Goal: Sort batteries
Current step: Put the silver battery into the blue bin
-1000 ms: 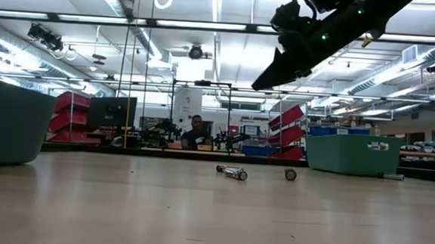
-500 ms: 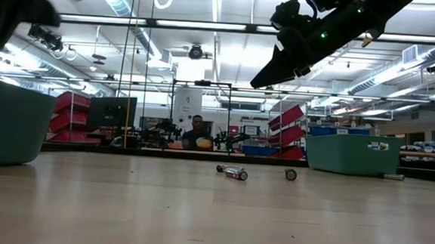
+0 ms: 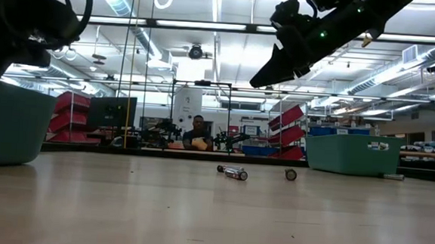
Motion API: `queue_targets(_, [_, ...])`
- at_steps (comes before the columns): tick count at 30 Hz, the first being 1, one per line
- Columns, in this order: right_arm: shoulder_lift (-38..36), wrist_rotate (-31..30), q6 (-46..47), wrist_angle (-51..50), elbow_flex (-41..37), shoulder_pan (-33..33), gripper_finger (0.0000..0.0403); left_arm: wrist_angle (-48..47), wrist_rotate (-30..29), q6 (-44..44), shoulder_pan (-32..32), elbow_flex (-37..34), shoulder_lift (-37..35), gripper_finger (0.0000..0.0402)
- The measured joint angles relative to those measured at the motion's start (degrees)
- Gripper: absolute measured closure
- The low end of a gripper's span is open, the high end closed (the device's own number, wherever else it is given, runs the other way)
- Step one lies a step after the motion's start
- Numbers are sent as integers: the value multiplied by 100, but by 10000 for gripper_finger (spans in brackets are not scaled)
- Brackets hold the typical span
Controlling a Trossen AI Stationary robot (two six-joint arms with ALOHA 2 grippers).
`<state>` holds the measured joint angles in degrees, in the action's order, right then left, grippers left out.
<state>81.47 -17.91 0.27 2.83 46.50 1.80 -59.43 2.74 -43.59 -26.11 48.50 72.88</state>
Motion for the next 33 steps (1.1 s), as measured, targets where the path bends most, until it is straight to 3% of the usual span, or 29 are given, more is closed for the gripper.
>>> queue_targets(10, [0,0,-126,445,0,107,275,556,-553,4,-65,-4,0,342])
queue_targets(33, [0,0,-195,782,0,107,276,626,-870,-17,-67,-5,0,341])
